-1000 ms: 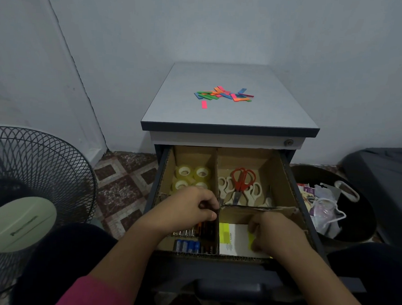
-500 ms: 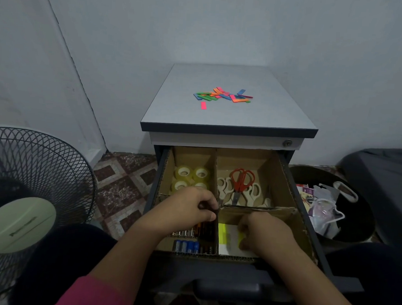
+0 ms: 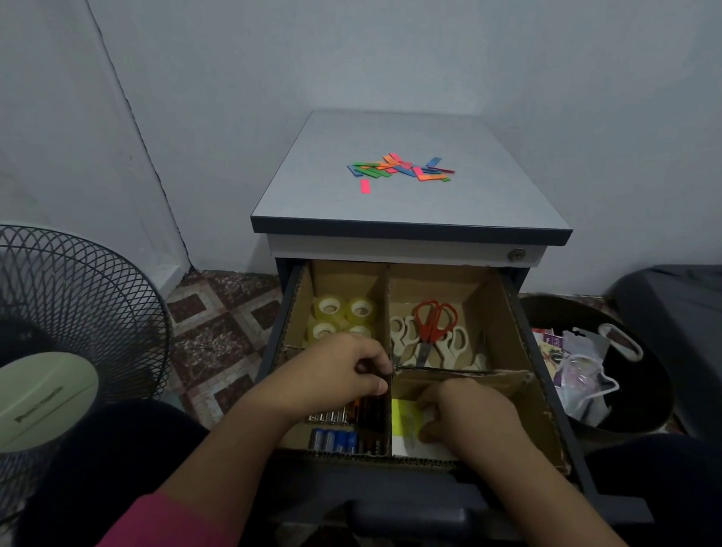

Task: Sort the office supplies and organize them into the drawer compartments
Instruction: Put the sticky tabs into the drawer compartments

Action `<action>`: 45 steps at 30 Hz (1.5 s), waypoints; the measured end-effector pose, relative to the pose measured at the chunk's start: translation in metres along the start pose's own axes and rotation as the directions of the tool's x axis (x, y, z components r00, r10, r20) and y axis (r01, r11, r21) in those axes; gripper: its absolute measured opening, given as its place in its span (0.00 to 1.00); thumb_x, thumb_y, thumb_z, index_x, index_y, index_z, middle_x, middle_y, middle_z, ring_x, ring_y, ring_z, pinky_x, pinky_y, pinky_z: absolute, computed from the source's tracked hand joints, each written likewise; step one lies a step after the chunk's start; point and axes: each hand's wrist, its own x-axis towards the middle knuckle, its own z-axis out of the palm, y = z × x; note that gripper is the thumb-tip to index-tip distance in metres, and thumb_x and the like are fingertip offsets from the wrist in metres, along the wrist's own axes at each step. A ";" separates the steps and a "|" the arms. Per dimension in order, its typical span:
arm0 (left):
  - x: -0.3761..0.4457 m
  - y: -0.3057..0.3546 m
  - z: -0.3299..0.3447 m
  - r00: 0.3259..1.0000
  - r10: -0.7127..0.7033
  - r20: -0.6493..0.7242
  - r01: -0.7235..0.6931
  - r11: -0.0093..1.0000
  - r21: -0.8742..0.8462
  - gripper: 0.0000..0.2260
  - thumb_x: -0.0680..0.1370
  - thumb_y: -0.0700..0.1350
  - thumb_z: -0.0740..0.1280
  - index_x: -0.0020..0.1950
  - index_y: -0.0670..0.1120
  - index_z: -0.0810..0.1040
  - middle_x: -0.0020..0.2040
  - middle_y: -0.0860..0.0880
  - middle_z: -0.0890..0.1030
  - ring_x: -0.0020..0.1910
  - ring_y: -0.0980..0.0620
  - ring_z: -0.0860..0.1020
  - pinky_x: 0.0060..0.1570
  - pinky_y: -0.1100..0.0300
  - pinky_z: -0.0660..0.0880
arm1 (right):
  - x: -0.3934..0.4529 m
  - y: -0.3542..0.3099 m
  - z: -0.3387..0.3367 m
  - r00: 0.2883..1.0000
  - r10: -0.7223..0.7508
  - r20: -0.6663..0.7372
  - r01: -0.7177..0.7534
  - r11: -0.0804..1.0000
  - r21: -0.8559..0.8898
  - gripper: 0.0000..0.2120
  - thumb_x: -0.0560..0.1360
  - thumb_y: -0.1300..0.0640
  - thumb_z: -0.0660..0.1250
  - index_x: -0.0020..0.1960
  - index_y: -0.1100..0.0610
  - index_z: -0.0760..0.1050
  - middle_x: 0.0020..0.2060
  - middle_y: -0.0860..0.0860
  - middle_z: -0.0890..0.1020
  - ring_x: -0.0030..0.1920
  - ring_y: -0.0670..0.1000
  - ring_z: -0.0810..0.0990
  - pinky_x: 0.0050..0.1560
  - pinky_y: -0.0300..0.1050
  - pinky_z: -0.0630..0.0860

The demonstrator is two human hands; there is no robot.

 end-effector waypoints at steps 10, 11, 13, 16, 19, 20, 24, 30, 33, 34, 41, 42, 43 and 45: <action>-0.003 0.004 -0.001 1.000 0.001 -0.002 -0.001 1.000 0.002 0.07 0.74 0.45 0.71 0.52 0.53 0.81 0.48 0.58 0.77 0.49 0.60 0.76 0.53 0.60 0.76 | -0.002 -0.001 0.000 0.998 0.002 -0.058 -0.003 1.000 -0.022 0.12 0.72 0.49 0.70 0.55 0.49 0.78 0.52 0.49 0.80 0.54 0.52 0.78 0.51 0.46 0.76; -0.003 0.004 -0.001 1.000 0.001 -0.003 -0.001 1.000 0.006 0.08 0.74 0.45 0.71 0.52 0.53 0.81 0.48 0.58 0.76 0.50 0.60 0.76 0.53 0.60 0.76 | -0.002 -0.001 -0.001 0.998 0.000 -0.056 -0.001 1.000 -0.022 0.12 0.72 0.49 0.70 0.55 0.49 0.78 0.52 0.49 0.80 0.54 0.52 0.78 0.50 0.46 0.76; -0.003 0.004 -0.001 1.000 0.002 -0.006 -0.002 1.000 0.016 0.08 0.74 0.45 0.71 0.53 0.52 0.81 0.48 0.58 0.76 0.50 0.60 0.76 0.54 0.60 0.76 | -0.002 -0.002 -0.002 0.999 -0.009 -0.046 0.009 1.000 -0.020 0.12 0.72 0.49 0.69 0.55 0.48 0.78 0.52 0.48 0.79 0.53 0.52 0.78 0.50 0.45 0.75; -0.003 0.005 -0.001 1.000 0.001 -0.003 -0.001 1.000 0.019 0.08 0.74 0.45 0.71 0.52 0.52 0.81 0.47 0.59 0.76 0.50 0.60 0.75 0.53 0.61 0.76 | -0.002 -0.002 -0.002 0.999 -0.023 -0.039 0.022 1.000 -0.022 0.12 0.73 0.48 0.69 0.55 0.47 0.77 0.52 0.48 0.79 0.54 0.51 0.78 0.50 0.45 0.75; -0.003 0.005 -0.001 1.000 0.001 -0.004 -0.001 1.000 0.019 0.08 0.74 0.45 0.71 0.52 0.52 0.81 0.47 0.60 0.75 0.49 0.60 0.75 0.53 0.60 0.75 | -0.003 -0.003 -0.003 0.999 -0.021 -0.027 0.021 1.000 -0.016 0.12 0.73 0.49 0.69 0.56 0.47 0.77 0.53 0.48 0.79 0.54 0.52 0.78 0.51 0.46 0.75; -0.003 0.006 -0.002 1.000 0.001 -0.006 -0.001 1.000 0.017 0.08 0.74 0.45 0.71 0.52 0.52 0.81 0.47 0.60 0.75 0.49 0.60 0.75 0.53 0.61 0.75 | -0.003 -0.003 -0.003 0.999 -0.022 -0.026 0.022 1.000 -0.013 0.12 0.73 0.48 0.69 0.56 0.47 0.77 0.53 0.48 0.79 0.55 0.52 0.78 0.52 0.46 0.75; -0.003 0.006 -0.002 1.000 0.002 -0.002 -0.002 1.000 0.014 0.08 0.75 0.45 0.71 0.52 0.52 0.81 0.46 0.61 0.75 0.49 0.61 0.75 0.52 0.63 0.75 | -0.002 -0.003 -0.003 1.000 -0.013 -0.022 0.013 1.000 0.002 0.13 0.73 0.48 0.69 0.57 0.46 0.77 0.54 0.48 0.78 0.55 0.51 0.77 0.52 0.46 0.75; -0.003 0.005 -0.002 1.000 0.002 0.005 -0.002 1.000 0.020 0.08 0.75 0.45 0.71 0.53 0.53 0.81 0.46 0.61 0.74 0.50 0.61 0.74 0.51 0.64 0.74 | -0.006 0.011 -0.009 0.992 0.123 -0.023 -0.121 0.989 0.087 0.09 0.74 0.52 0.68 0.54 0.49 0.79 0.51 0.49 0.80 0.52 0.51 0.79 0.51 0.45 0.77; -0.003 0.005 -0.002 1.000 0.002 0.001 -0.002 1.000 0.029 0.09 0.75 0.45 0.71 0.54 0.53 0.81 0.47 0.60 0.75 0.49 0.60 0.75 0.51 0.63 0.74 | -0.010 0.026 -0.011 0.967 0.256 -0.007 -0.255 0.966 0.030 0.11 0.76 0.59 0.63 0.56 0.56 0.78 0.54 0.54 0.80 0.54 0.54 0.79 0.54 0.47 0.77; -0.003 0.005 -0.002 1.000 0.001 0.000 -0.001 1.000 0.030 0.09 0.75 0.45 0.71 0.54 0.53 0.81 0.47 0.60 0.75 0.49 0.61 0.74 0.52 0.63 0.74 | -0.012 0.028 -0.010 0.958 0.286 -0.002 -0.286 0.958 0.008 0.11 0.77 0.60 0.61 0.57 0.57 0.77 0.55 0.54 0.79 0.55 0.54 0.79 0.54 0.47 0.76; -0.003 0.005 -0.002 1.000 -0.009 0.005 0.009 1.000 0.028 0.09 0.74 0.45 0.71 0.54 0.53 0.81 0.49 0.57 0.77 0.50 0.60 0.75 0.54 0.58 0.76 | -0.014 0.027 -0.004 0.945 0.326 -0.003 -0.326 0.945 0.023 0.11 0.78 0.62 0.59 0.57 0.57 0.76 0.56 0.53 0.79 0.57 0.54 0.79 0.55 0.47 0.76; -0.003 0.005 -0.002 1.000 -0.010 0.006 0.010 1.000 0.029 0.09 0.74 0.45 0.71 0.54 0.53 0.81 0.50 0.57 0.77 0.50 0.60 0.75 0.54 0.58 0.76 | -0.012 0.028 -0.004 0.945 0.327 -0.002 -0.326 0.945 0.029 0.11 0.78 0.62 0.59 0.57 0.57 0.76 0.56 0.53 0.79 0.57 0.54 0.79 0.55 0.46 0.76; -0.003 0.005 -0.002 1.000 -0.010 0.007 0.010 0.999 0.030 0.09 0.74 0.45 0.71 0.54 0.53 0.81 0.50 0.57 0.76 0.50 0.60 0.75 0.55 0.58 0.76 | -0.012 0.028 -0.004 0.946 0.326 -0.002 -0.325 0.945 0.028 0.11 0.77 0.62 0.59 0.57 0.57 0.76 0.56 0.53 0.79 0.57 0.53 0.79 0.55 0.46 0.76; -0.003 0.005 -0.002 1.000 -0.008 0.007 0.008 0.999 0.031 0.09 0.74 0.46 0.71 0.54 0.53 0.81 0.49 0.58 0.76 0.51 0.59 0.75 0.55 0.58 0.76 | -0.014 0.027 -0.005 0.945 0.326 0.003 -0.326 0.945 0.025 0.11 0.77 0.61 0.59 0.57 0.57 0.75 0.56 0.53 0.79 0.58 0.53 0.78 0.56 0.46 0.75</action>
